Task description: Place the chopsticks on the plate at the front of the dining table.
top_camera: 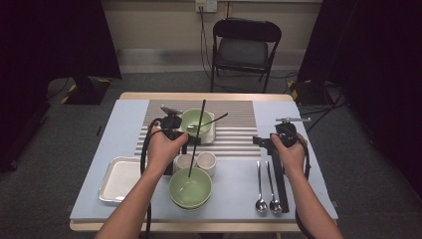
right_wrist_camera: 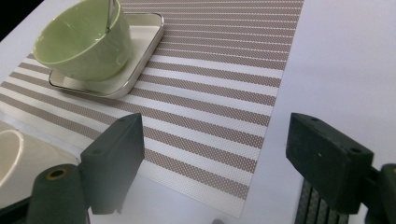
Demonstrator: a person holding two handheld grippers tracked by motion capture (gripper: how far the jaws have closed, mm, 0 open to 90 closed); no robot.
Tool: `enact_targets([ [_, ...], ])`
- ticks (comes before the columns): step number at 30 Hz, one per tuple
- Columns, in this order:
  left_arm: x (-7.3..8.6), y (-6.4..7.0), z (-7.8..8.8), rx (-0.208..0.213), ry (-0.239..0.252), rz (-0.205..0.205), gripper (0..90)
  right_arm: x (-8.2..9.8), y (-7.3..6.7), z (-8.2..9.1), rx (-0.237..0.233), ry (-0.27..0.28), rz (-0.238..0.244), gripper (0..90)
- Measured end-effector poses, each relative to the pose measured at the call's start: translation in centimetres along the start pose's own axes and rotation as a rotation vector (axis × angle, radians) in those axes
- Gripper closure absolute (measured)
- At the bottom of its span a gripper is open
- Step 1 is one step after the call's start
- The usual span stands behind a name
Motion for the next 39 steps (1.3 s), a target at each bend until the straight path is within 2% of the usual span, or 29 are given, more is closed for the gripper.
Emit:
enact_targets([
  [14, 0.2, -0.9, 0.6, -0.012, -0.001, 0.010, 86.3, 1.0, 1.8, 0.0, 0.035, -0.016, -0.017, 18.5],
  [39, 0.5, -1.6, 1.2, -0.016, -0.004, 0.021, 86.3, 2.5, 3.5, -0.5, 0.069, -0.044, -0.025, 18.2],
])
Point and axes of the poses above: each handheld gripper's, and its own axes: z roughly backward along the jaws, x roughly out of its underside, y roughly to its right, the point moved 3 cm from there along -z, roughly forward along the jaws, and after that the axes turned 7 degrees about -z, right-handed, at the moved point
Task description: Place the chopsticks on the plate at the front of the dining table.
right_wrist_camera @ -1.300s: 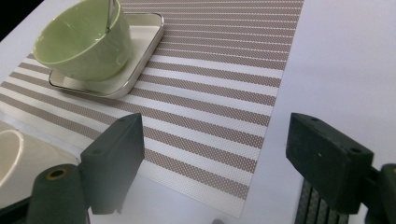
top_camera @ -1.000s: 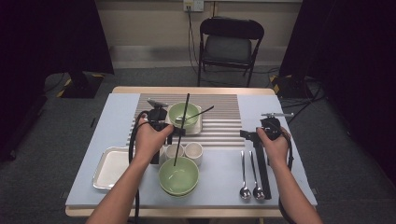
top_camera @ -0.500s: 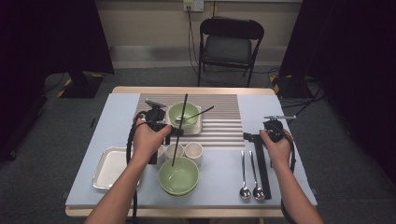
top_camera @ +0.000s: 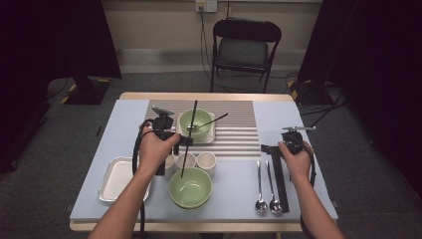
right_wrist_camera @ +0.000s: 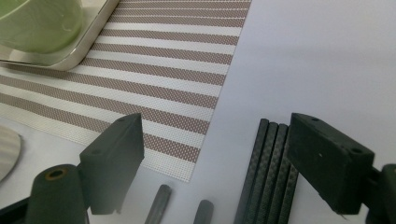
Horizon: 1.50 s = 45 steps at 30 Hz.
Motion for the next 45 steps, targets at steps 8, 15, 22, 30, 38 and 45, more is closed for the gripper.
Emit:
enact_targets([
  [8, 0.0, -0.3, 0.1, -0.011, -0.001, 0.004, 86.3, 0.4, 0.6, -0.1, 0.013, -0.006, -0.002, 18.1],
  [15, 0.0, -0.3, 0.0, -0.009, -0.003, 0.007, 86.3, 0.8, 1.2, -0.2, 0.022, -0.012, -0.006, 18.2],
  [22, 0.0, -0.4, 0.0, -0.009, -0.004, 0.009, 86.3, 1.2, 1.5, -0.4, 0.023, -0.027, -0.014, 18.2],
  [30, -0.1, -0.8, 0.2, -0.008, 0.003, 0.028, 86.3, 1.6, 2.0, -0.5, 0.040, -0.039, -0.010, 18.3],
  [38, -0.3, -1.0, 0.5, -0.011, 0.000, 0.029, 86.3, 1.9, 2.4, -0.7, 0.048, -0.038, -0.008, 18.3],
  [45, -0.4, -1.3, 0.6, -0.018, 0.002, 0.035, 86.3, 1.9, 2.5, -0.8, 0.045, -0.034, -0.001, 18.4],
])
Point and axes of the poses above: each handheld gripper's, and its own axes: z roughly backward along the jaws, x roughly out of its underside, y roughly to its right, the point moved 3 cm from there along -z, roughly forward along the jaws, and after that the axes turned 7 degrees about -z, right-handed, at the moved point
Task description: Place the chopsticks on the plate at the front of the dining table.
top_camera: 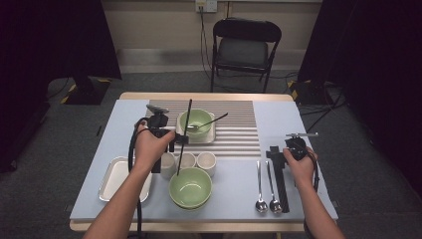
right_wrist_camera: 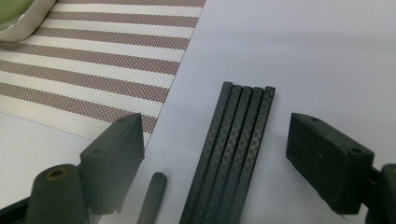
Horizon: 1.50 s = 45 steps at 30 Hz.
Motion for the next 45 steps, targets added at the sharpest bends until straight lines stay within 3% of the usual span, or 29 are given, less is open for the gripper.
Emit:
enact_targets([
  [16, -0.4, -0.3, 0.5, 0.004, -0.004, 0.008, 86.3, 0.5, 0.5, -0.3, 0.014, -0.005, 0.005, 18.8],
  [20, -0.4, -0.3, 0.5, 0.001, -0.009, -0.003, 86.3, 0.6, 0.5, -0.4, 0.016, 0.004, 0.034, 18.9],
  [28, -0.7, -0.5, 1.0, 0.004, 0.004, 0.022, 86.3, 1.0, 0.4, -0.4, 0.026, 0.023, 0.063, 19.2],
  [33, -0.8, -0.6, 1.0, 0.002, -0.001, 0.011, 86.3, 1.2, 0.4, -0.5, 0.035, 0.038, 0.093, 19.2],
  [39, -0.8, -0.5, 0.9, 0.004, -0.001, 0.026, 86.3, 1.5, 0.3, -0.6, 0.048, 0.049, 0.127, 19.0],
  [45, -0.9, -0.7, 0.8, -0.003, 0.004, 0.035, 86.3, 1.7, 0.1, -0.7, 0.057, 0.054, 0.137, 16.9],
])
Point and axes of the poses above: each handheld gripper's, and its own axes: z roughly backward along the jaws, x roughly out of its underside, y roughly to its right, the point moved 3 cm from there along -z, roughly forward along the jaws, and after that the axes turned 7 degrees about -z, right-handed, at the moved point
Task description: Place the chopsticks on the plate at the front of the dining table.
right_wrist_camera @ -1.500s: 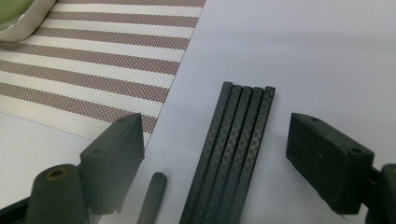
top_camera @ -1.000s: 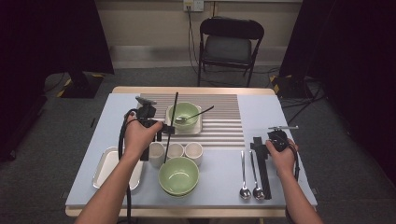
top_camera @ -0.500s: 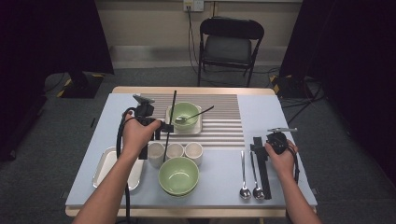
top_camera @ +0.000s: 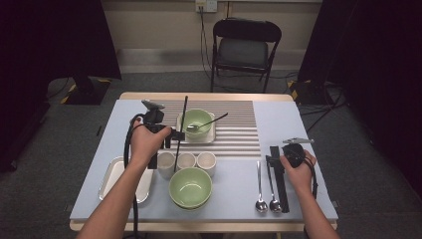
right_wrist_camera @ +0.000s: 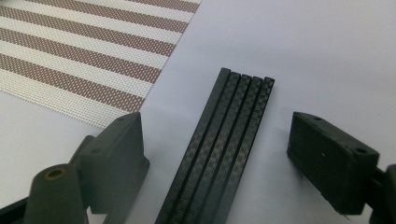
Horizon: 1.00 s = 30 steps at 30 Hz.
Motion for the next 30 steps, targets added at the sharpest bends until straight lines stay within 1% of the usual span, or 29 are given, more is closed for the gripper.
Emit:
enact_targets([
  [5, -0.05, -0.16, -0.02, -0.002, -0.008, -0.007, 86.3, 0.06, -0.08, -0.07, 0.003, 0.006, 0.006, 15.8],
  [7, -0.12, -0.16, -0.06, -0.001, -0.002, -0.003, 86.3, 0.09, -0.14, -0.12, 0.005, 0.003, 0.013, 14.5],
  [9, -0.14, -0.21, -0.07, -0.003, -0.005, -0.004, 86.3, 0.11, -0.33, -0.22, 0.014, -0.004, 0.026, 13.0],
  [11, -0.14, -0.25, -0.07, -0.005, -0.006, -0.003, 86.3, 0.13, -0.47, -0.32, 0.026, -0.011, 0.052, 12.1],
  [14, -0.15, -0.27, 0.00, 0.002, -0.002, -0.002, 86.3, 0.09, -0.55, -0.36, 0.030, -0.015, 0.050, 11.5],
  [16, -0.16, -0.30, 0.03, -0.002, -0.004, -0.002, 86.3, 0.09, -0.54, -0.36, 0.028, -0.015, 0.049, 11.5],
  [19, -0.18, -0.34, -0.01, -0.006, 0.000, 0.002, 86.3, 0.15, -0.58, -0.42, 0.034, -0.007, 0.051, 11.1],
  [20, -0.19, -0.33, -0.04, 0.001, 0.001, 0.004, 86.3, 0.21, -0.59, -0.42, 0.033, -0.003, 0.052, 11.0],
  [22, -0.19, -0.34, -0.04, 0.001, -0.003, 0.005, 86.3, 0.26, -0.60, -0.41, 0.032, 0.000, 0.050, 11.0],
  [23, -0.24, -0.48, -0.05, -0.001, -0.006, 0.000, 86.3, 0.37, -0.62, -0.43, 0.032, 0.017, 0.047, 10.9],
  [24, -0.26, -0.48, -0.09, -0.002, -0.002, 0.007, 86.3, 0.45, -0.58, -0.39, 0.030, 0.021, 0.050, 11.0],
  [28, -0.34, -0.57, -0.10, 0.002, -0.001, 0.018, 86.3, 0.46, -0.60, -0.40, 0.032, 0.022, 0.052, 11.0],
  [30, -0.36, -0.65, -0.13, 0.000, 0.002, 0.014, 86.3, 0.48, -0.61, -0.41, 0.034, 0.024, 0.051, 10.9],
])
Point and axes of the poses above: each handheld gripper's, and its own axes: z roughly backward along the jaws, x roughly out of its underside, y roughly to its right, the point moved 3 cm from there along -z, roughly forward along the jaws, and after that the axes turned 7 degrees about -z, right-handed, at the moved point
